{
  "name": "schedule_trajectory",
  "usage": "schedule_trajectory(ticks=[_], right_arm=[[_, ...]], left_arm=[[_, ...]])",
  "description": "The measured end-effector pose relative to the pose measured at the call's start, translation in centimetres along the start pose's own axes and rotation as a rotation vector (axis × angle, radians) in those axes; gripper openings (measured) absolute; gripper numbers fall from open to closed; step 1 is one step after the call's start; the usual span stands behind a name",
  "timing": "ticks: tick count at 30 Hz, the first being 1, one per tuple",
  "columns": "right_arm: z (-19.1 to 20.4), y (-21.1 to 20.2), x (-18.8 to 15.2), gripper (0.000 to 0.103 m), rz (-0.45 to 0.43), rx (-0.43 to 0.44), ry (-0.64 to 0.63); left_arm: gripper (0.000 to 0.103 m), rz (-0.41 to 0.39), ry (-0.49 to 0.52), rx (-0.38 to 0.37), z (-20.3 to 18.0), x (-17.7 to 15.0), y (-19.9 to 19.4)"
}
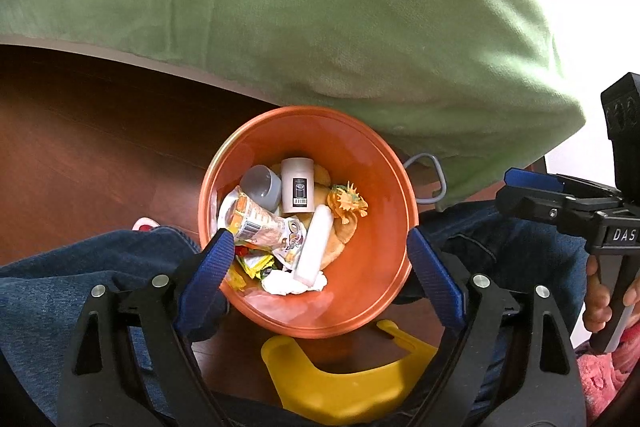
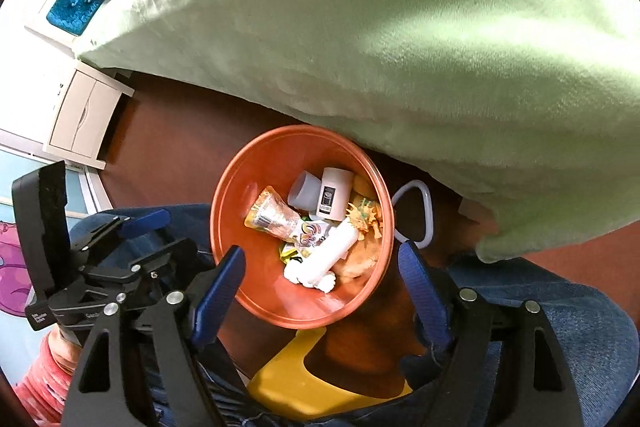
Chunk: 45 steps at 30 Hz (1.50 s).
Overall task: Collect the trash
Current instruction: 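Drop the dinosaur and foam tube into the orange bucket by opening both tools, then reach the left tool to the bed and grasp the blue carton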
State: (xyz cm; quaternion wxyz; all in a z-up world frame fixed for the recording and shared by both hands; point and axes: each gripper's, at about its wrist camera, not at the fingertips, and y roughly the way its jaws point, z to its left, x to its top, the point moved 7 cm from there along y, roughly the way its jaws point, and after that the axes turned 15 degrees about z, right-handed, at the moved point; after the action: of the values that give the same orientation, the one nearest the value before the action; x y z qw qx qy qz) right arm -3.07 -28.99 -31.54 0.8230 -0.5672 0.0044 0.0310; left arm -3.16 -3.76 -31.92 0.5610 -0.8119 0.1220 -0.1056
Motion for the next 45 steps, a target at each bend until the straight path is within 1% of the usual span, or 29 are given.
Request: schedule_trajectory(ticks=[7,10,14,16,19,21,23,28,29,30,31,33,34,35,37,40,41,43,45], right_arm=[[1.1,-2.3,0.4,0.078,-0.053,0.018,-0.022],[1.9,-4.0,0.7,0.079,-0.093,0.032,-0.042],[3.3,-6.4,1.4,0.081,-0.154,0.070,-0.074],[4.2,-7.5,1.9,0.081,-0.181,0.092,-0.097],[5.4,-8.5,2.5,0.083,-0.210,0.108,-0.136],[6.1,-9.1,3.0,0.083,-0.233,0.114,-0.161],[6.4,-9.4,3.6,0.083,-0.251,0.122,-0.172],[6.7,-10.2,5.7,0.084,-0.280,0.174,-0.172],[6.8,-10.2,6.0,0.084,-0.281,0.184,-0.171],[6.8,-10.5,6.4,0.084,-0.283,0.192,-0.171],[6.8,-10.7,7.0,0.084,-0.285,0.197,-0.171],[6.9,-10.9,8.1,0.084,-0.291,0.206,-0.174],[6.9,-11.0,8.6,0.084,-0.294,0.211,-0.174],[7.0,-11.1,8.9,0.084,-0.298,0.213,-0.173],[7.0,-11.1,10.0,0.084,-0.305,0.222,-0.171],[6.9,-10.9,11.5,0.084,-0.296,0.228,-0.167],[7.0,-10.9,11.9,0.084,-0.289,0.230,-0.172],[7.2,-11.0,12.6,0.084,-0.284,0.240,-0.182],[7.4,-11.4,13.1,0.084,-0.283,0.257,-0.191]], left_arm=[[0.086,-0.027,0.010,0.049,0.3,0.7,-1.3],[0.086,-0.081,0.021,0.052,0.4,2.1,-3.8],[0.088,-0.192,0.025,0.065,0.9,5.4,-8.5],[0.089,-0.231,0.019,0.077,1.5,7.2,-10.4],[0.089,-0.287,0.005,0.088,2.6,10.5,-13.4],[0.090,-0.338,-0.012,0.099,3.6,13.2,-15.8],[0.090,-0.386,-0.014,0.094,4.3,15.8,-17.6],[0.090,-0.485,0.013,0.087,6.4,23.7,-20.6],[0.090,-0.499,0.030,0.071,6.9,25.7,-20.8],[0.090,-0.498,0.046,0.054,7.6,28.1,-20.8],[0.090,-0.497,0.050,0.055,8.1,29.7,-20.7],[0.090,-0.482,0.079,0.081,8.7,33.2,-20.5],[0.090,-0.459,0.105,0.108,9.2,35.4,-20.0],[0.090,-0.453,0.110,0.134,9.5,36.5,-19.8],[0.090,-0.437,0.137,0.151,10.3,39.9,-19.3],[0.090,-0.427,0.159,0.162,11.4,43.5,-18.9],[0.090,-0.419,0.162,0.176,11.9,44.7,-18.8],[0.090,-0.406,0.183,0.185,12.5,46.7,-18.4],[0.090,-0.404,0.204,0.200,12.7,47.9,-18.4]])
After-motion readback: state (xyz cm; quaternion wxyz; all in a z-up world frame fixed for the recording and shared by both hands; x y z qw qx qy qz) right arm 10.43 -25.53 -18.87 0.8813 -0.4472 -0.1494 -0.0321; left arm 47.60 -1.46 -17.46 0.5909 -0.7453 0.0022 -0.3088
